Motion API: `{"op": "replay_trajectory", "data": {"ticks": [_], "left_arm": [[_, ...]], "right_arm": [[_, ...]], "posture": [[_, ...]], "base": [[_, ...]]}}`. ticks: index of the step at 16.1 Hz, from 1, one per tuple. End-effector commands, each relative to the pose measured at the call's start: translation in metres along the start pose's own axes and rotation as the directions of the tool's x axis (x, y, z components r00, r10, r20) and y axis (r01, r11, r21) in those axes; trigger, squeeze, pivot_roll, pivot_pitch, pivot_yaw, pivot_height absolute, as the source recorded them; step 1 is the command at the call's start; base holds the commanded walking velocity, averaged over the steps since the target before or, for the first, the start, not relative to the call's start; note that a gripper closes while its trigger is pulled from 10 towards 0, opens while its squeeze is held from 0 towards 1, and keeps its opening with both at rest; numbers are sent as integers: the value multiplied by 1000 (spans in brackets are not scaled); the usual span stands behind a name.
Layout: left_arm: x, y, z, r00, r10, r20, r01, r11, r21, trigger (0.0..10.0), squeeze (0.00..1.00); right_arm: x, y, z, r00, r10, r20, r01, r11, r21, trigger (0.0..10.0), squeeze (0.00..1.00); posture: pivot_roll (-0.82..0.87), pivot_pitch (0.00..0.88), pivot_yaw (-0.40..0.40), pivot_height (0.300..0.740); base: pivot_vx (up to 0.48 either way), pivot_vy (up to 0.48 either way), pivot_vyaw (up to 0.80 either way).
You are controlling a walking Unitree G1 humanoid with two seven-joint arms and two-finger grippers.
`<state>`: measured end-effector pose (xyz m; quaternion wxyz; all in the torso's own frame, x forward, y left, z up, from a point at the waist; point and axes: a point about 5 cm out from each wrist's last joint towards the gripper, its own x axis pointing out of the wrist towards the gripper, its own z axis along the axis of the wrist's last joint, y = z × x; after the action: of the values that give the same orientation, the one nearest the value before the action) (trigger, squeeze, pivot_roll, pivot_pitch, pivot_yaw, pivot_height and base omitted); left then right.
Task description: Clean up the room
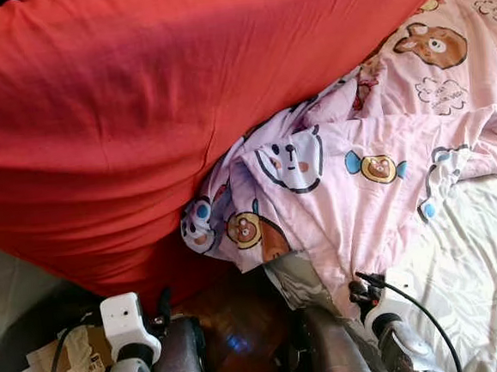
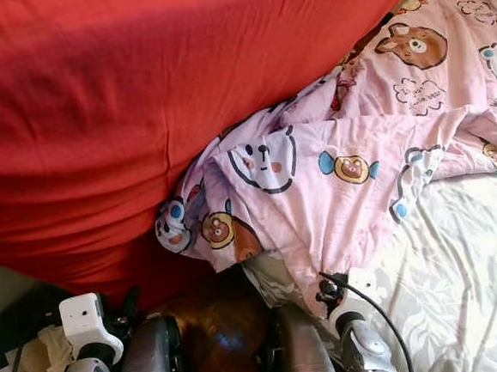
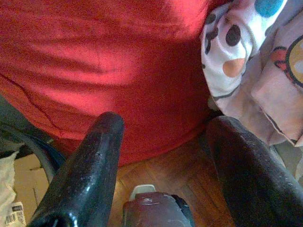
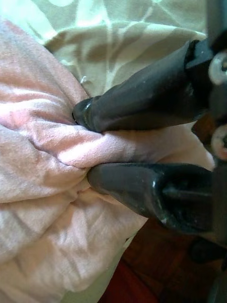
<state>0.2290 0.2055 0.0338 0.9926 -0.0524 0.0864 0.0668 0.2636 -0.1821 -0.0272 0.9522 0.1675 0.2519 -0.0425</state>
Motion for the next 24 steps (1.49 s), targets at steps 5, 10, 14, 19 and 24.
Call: {"op": "replay_trajectory", "data": {"ticks": [5, 10, 14, 19, 24], "left_arm": [[0, 8, -28, 995, 37, -95, -37, 999, 1, 10000, 0], [-3, 29, -58, 972, 88, -219, -80, 996, 45, 10000, 0], [-14, 31, -87, 921, 107, -374, -88, 994, 68, 10000, 0], [-23, 25, -107, 861, 112, -496, -85, 993, 78, 10000, 0], [-34, 21, -120, 810, 111, -576, -72, 993, 91, 10000, 0]], "right_arm": [[-3, -16, 6, 999, -40, 32, 40, 999, 5, 0, 0], [-6, -23, 20, 990, -33, 141, 33, 999, -1, 0, 0], [-15, -40, 9, 987, -101, 124, 101, 995, 5, 0, 0], [-25, -54, -17, 980, -200, -4, 200, 980, -18, 0, 0], [-40, -60, -54, 953, -254, -164, 251, 967, -43, 10000, 0]], "posture": [[78, 203, -109, 625], [63, 77, -94, 625], [44, 0, -72, 625], [41, 0, -67, 625], [10, 0, -48, 635]], "base": [[0, 0, 0], [0, 0, 0], [0, 0, 0], [0, 0, 0], [0, 0, 0]]}}
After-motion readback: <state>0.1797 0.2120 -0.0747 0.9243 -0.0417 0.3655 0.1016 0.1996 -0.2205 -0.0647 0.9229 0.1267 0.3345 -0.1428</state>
